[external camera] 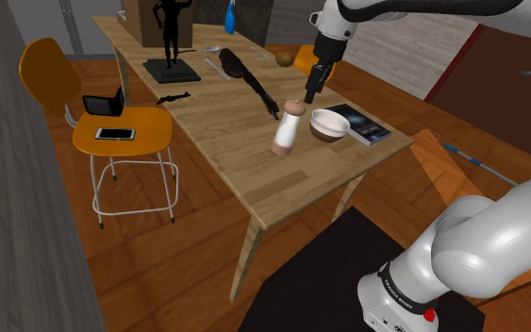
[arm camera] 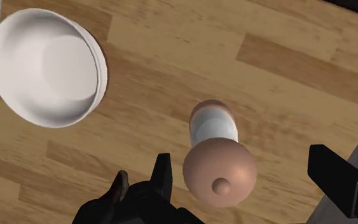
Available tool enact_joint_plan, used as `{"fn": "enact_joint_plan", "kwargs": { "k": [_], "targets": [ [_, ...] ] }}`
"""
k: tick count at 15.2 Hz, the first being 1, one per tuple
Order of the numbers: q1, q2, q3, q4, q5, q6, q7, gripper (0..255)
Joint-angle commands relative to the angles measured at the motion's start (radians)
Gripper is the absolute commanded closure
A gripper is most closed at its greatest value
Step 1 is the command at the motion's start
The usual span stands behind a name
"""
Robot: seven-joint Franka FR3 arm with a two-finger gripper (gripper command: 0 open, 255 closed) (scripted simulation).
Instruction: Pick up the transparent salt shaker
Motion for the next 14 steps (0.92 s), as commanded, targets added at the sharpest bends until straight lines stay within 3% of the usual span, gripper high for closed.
{"fn": "enact_joint_plan", "kwargs": {
  "k": [1,11,12,14],
  "targets": [
    [0.004,0.087,-0.009,0.057,0.010,0.003,-0.046,0],
    [0.003,0.110,-0.011,-0.025,0.011,0.104,-0.048,0],
    [0.002,0.110,-0.012,-0.026,0.011,0.105,-0.049,255],
    [0.002,0.109,-0.012,-0.027,0.011,0.105,-0.049,255]
  ]
}}
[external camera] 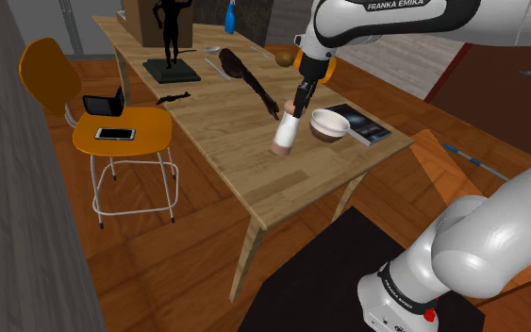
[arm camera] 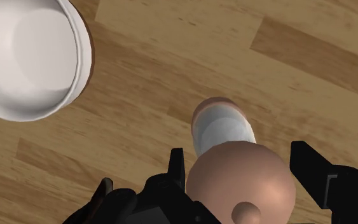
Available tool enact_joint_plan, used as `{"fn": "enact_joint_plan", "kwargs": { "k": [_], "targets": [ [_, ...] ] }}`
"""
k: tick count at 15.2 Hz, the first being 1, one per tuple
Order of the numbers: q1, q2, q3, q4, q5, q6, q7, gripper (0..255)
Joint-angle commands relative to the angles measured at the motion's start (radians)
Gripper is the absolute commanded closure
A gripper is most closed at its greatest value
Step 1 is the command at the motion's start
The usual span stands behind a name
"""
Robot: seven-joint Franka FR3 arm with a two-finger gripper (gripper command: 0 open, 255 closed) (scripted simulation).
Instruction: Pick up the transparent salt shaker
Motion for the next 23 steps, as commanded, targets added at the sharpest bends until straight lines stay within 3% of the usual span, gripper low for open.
{"fn": "enact_joint_plan", "kwargs": {
  "k": [1,7,23],
  "targets": [
    [0.000,0.001,0.000,-0.001,0.000,0.000,0.000,255],
    [0.000,0.002,0.000,0.001,0.000,0.000,0.000,255],
    [0.002,-0.007,0.003,0.195,0.003,-0.203,-0.008,255]
  ]
}}
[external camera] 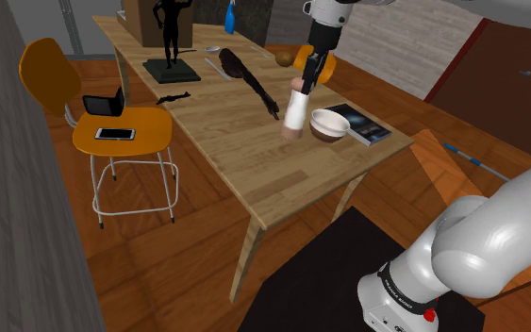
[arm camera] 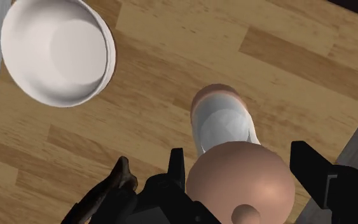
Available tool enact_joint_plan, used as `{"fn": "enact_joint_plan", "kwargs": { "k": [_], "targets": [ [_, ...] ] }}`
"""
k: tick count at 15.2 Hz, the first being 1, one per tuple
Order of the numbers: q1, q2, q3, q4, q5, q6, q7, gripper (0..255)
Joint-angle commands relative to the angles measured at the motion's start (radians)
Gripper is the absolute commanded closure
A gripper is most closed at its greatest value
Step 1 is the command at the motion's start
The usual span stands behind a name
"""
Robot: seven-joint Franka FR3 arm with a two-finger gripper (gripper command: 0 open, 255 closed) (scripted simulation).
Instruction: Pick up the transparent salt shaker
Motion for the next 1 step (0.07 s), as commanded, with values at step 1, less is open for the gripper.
{"fn": "enact_joint_plan", "kwargs": {
  "k": [1],
  "targets": [
    [0.000,0.001,0.000,0.011,0.000,-0.010,-0.001,255]
  ]
}}
